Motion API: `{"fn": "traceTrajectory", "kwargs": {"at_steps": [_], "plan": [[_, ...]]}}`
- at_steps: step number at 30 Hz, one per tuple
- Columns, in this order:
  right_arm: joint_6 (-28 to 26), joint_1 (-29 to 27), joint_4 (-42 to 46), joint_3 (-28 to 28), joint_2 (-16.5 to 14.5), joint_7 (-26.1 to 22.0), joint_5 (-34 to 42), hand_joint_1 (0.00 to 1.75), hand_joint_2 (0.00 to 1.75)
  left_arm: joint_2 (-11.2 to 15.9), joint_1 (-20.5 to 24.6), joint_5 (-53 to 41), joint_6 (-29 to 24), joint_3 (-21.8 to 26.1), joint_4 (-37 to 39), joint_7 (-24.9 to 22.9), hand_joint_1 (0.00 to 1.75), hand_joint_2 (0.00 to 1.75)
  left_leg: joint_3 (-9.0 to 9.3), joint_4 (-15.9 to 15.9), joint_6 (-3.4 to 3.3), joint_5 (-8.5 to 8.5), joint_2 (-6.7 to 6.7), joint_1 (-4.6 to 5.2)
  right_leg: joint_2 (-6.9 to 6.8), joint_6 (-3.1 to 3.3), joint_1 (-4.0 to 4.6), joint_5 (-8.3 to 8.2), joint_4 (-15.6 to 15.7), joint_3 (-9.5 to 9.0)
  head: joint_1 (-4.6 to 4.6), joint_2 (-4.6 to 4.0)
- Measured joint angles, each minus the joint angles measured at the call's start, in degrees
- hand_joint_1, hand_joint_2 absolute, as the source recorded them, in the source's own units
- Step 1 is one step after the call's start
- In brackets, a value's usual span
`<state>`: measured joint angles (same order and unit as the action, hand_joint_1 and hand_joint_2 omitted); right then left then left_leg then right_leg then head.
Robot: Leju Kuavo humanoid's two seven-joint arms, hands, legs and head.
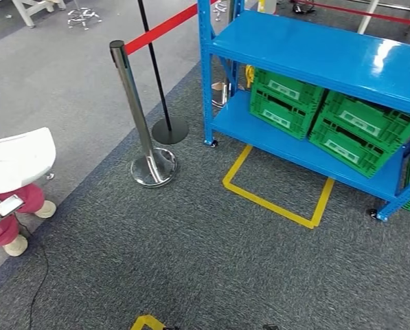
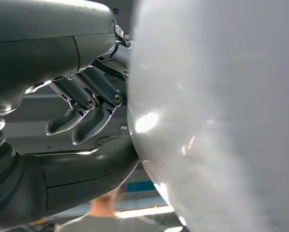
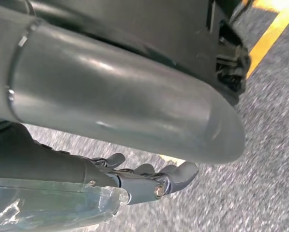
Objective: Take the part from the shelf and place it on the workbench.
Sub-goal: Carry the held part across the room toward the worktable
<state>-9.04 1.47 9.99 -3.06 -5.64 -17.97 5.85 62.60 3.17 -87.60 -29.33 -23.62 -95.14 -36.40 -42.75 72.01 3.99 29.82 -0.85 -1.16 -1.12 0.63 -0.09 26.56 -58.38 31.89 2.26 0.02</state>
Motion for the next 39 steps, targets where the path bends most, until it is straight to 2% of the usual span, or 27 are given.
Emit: {"fn": "traceTrajectory", "kwargs": {"at_steps": [1,2,3,4,6,7,9,11,13,15,16,17,18,20,22,24,25,27,29,30,31,32,33,35,37,38,39], "plan": [[0.0,0.0,0.0,0.0,0.0,0.0,0.0,0.00,0.00,-0.1,0.0,0.0,0.0,-0.1,0.0,0.0,1.75,1.75,-0.29,0.8,0.10,-0.28,0.16,-0.04,-0.93,-0.01,0.01,0.07,0.0,-0.01,0.02,0.00],[0.0,0.0,0.0,0.0,0.0,0.0,0.0,0.00,0.00,-0.1,0.0,0.0,0.0,-0.1,0.0,0.0,1.75,1.75,0.71,-0.9,0.14,-1.62,0.39,-0.07,-1.81,-0.08,0.01,0.16,0.0,-0.08,0.02,0.00],[0.0,0.0,0.0,0.0,0.0,0.0,-0.1,0.00,0.00,-0.1,0.1,0.0,0.0,-0.1,0.0,0.0,1.75,1.75,2.81,-4.5,0.15,-3.55,1.12,-0.08,-2.64,-0.22,0.00,0.27,0.0,-0.21,0.02,0.00],[0.0,0.0,0.0,0.0,0.0,0.0,-0.1,0.00,0.00,0.0,0.2,0.0,-0.1,-0.1,0.0,0.0,1.75,1.75,5.29,-8.8,0.15,-5.15,2.54,0.04,-3.39,-0.44,0.14,0.44,0.0,-0.37,0.03,0.00],[0.0,0.2,0.0,0.0,0.0,0.0,-0.1,0.00,0.00,0.0,0.4,0.0,-0.1,0.0,0.0,0.0,1.75,1.75,8.55,-14.7,-0.53,-6.88,4.37,0.32,-4.65,-1.02,0.54,0.81,-0.1,-0.62,-0.01,0.00],[0.0,0.2,0.0,0.0,0.0,0.0,-0.1,0.00,0.00,0.0,0.4,0.0,-0.1,0.0,0.0,0.0,1.75,1.75,8.91,-15.7,-0.98,-6.92,4.43,0.48,-5.27,-1.29,0.74,0.93,0.0,-0.77,0.01,0.00],[0.0,0.3,0.0,0.0,0.0,0.0,-0.1,0.00,0.00,0.1,0.4,0.0,-0.1,-0.1,0.0,0.0,1.75,1.75,8.66,-15.8,-1.93,-7.13,2.96,0.46,-6.06,-1.87,0.74,1.09,0.2,-1.02,0.00,0.00],[0.0,0.3,0.0,0.0,0.0,0.0,-0.1,0.00,0.00,0.2,0.5,0.0,-0.1,0.0,0.0,0.0,1.75,1.75,8.55,-16.0,-2.66,-7.35,1.65,0.22,-3.62,-2.49,0.53,2.57,-1.7,-0.26,-0.08,0.00],[0.0,0.3,0.0,0.0,0.0,0.0,-0.1,0.00,0.00,0.3,0.5,0.0,-0.2,-0.1,0.0,0.0,1.75,1.75,8.43,-16.0,-3.17,-7.47,0.46,0.10,-0.06,-2.71,0.43,6.14,-8.6,2.81,-0.15,0.00],[0.0,0.3,0.0,0.0,0.0,0.0,-0.1,0.00,0.00,0.2,0.5,0.0,-0.2,-0.2,0.0,0.0,1.75,1.75,8.33,-16.0,-3.36,-7.51,-0.91,0.17,0.96,-2.61,0.49,8.75,-16.0,6.54,-0.14,0.00],[0.0,0.2,0.0,0.0,0.0,0.0,-0.1,0.00,0.00,0.1,0.5,0.0,-0.2,-0.2,0.0,0.0,1.75,1.75,8.33,-16.0,-3.36,-7.52,-1.71,0.19,1.04,-2.52,0.52,8.46,-17.1,7.31,-0.14,0.00],[0.0,0.2,0.0,0.0,0.0,0.0,-0.1,0.00,0.00,0.0,0.5,0.0,-0.2,-0.3,0.0,0.0,1.75,1.75,8.35,-16.0,-3.33,-7.54,-2.56,0.19,1.19,-2.40,0.51,7.02,-15.7,6.93,-0.14,0.00],[0.0,0.2,0.0,0.0,0.0,0.0,-0.1,0.00,0.00,0.0,0.5,0.0,-0.2,-0.3,0.0,0.0,1.75,1.75,8.37,-15.9,-3.27,-7.56,-3.42,0.15,1.69,-2.27,0.45,4.74,-12.1,5.44,-0.15,0.00],[0.0,0.2,0.0,0.0,0.0,0.0,-0.1,0.00,0.00,0.0,0.6,0.0,-0.2,-0.3,0.0,0.0,1.75,1.75,8.24,-15.8,-2.95,-7.64,-4.97,0.08,4.38,-2.09,0.10,1.21,-4.1,1.94,-0.12,0.00],[0.0,0.3,0.0,0.0,0.0,0.0,-0.1,0.00,0.00,0.0,0.7,0.0,-0.3,-0.3,0.0,0.0,1.75,1.75,7.80,-15.7,-2.30,-7.90,-6.33,-0.05,6.05,-1.98,-0.07,0.47,-0.6,0.23,-0.08,0.00],[-0.1,0.4,0.0,0.0,-0.1,0.0,-0.1,0.00,0.00,0.2,0.6,0.0,-0.3,-0.3,0.0,0.0,1.75,1.75,7.42,-15.9,-1.51,-8.36,-7.76,-0.33,4.90,-1.55,0.04,0.34,-0.4,-0.09,-0.07,0.00],[-0.1,0.4,0.0,0.0,-0.1,0.1,-0.1,0.00,0.00,0.2,0.5,0.0,-0.3,-0.3,0.0,0.0,1.75,1.75,7.19,-15.8,-1.21,-8.29,-7.56,-0.38,4.14,-1.19,0.03,0.18,-0.3,-0.14,-0.02,0.00],[-0.2,0.4,0.0,0.0,-0.2,0.1,-0.1,0.00,0.00,0.4,0.6,0.0,-0.4,-0.2,0.0,0.0,1.75,1.75,5.49,-12.5,-0.78,-6.29,-4.59,-0.14,2.51,-0.50,-0.06,-0.11,0.1,-0.24,0.28,0.00],[-0.3,0.3,0.0,0.0,-0.2,0.1,-0.1,0.00,0.00,0.2,0.7,0.0,-0.5,-0.3,0.0,0.0,1.75,1.75,1.83,-4.9,-0.48,-2.49,-0.93,0.07,0.88,-0.17,0.13,-0.09,0.1,-0.18,0.56,0.00],[-0.3,0.2,0.0,0.0,-0.2,0.1,-0.1,0.00,0.00,0.1,0.6,0.0,-0.5,-0.3,0.0,0.0,1.75,1.75,0.11,-1.3,-0.38,-1.15,-0.21,0.07,0.01,-0.13,0.21,-0.05,0.1,-0.14,0.56,0.00],[-0.4,0.1,0.0,0.0,-0.2,0.1,-0.1,0.00,0.00,0.0,0.5,0.0,-0.5,-0.4,0.0,0.0,1.75,1.75,-0.74,0.6,-0.34,-0.80,0.06,0.05,-0.84,-0.12,0.25,0.00,0.1,-0.12,0.58,0.00],[-0.5,0.1,0.0,0.0,-0.2,0.1,-0.1,0.00,0.00,-0.1,0.4,0.0,-0.5,-0.4,0.0,0.0,1.75,1.75,-0.41,0.2,-0.35,-1.56,0.21,0.04,-1.72,-0.15,0.27,0.08,0.1,-0.14,0.57,0.00],[-0.5,0.1,0.0,0.0,-0.3,0.2,-0.1,0.00,0.00,-0.1,0.4,0.0,-0.5,-0.4,0.0,0.0,1.75,1.75,1.13,-2.4,-0.38,-3.15,0.55,0.05,-2.54,-0.22,0.28,0.18,0.1,-0.22,0.57,0.00],[-0.6,0.2,0.0,0.0,-0.3,0.2,-0.2,0.00,0.00,-0.1,0.5,0.0,-0.5,-0.4,0.0,0.0,1.75,1.75,5.85,-10.4,-0.53,-6.27,3.61,0.31,-3.99,-0.60,0.56,0.54,0.1,-0.57,0.61,0.00],[-0.6,0.2,0.0,0.0,-0.3,0.2,-0.2,0.00,0.00,-0.1,0.4,0.0,-0.6,-0.3,0.0,0.0,1.75,1.75,8.27,-14.8,-1.22,-7.23,5.95,0.59,-5.28,-1.12,1.09,0.99,0.0,-0.98,0.57,0.00],[-0.6,0.2,0.0,0.0,-0.3,0.2,-0.3,0.00,0.00,-0.1,0.4,0.0,-0.7,-0.3,0.0,0.0,1.75,1.75,8.26,-15.1,-1.64,-7.07,5.75,0.72,-5.96,-1.33,1.30,1.21,0.1,-1.14,0.55,0.00],[-0.6,0.2,0.0,0.0,-0.3,0.2,-0.4,0.00,0.00,-0.1,0.2,0.0,-0.8,-0.2,0.0,0.0,1.75,1.75,8.11,-15.2,-2.05,-7.17,4.78,0.66,-6.71,-1.55,1.34,1.43,0.2,-1.36,0.52,0.00]]}}
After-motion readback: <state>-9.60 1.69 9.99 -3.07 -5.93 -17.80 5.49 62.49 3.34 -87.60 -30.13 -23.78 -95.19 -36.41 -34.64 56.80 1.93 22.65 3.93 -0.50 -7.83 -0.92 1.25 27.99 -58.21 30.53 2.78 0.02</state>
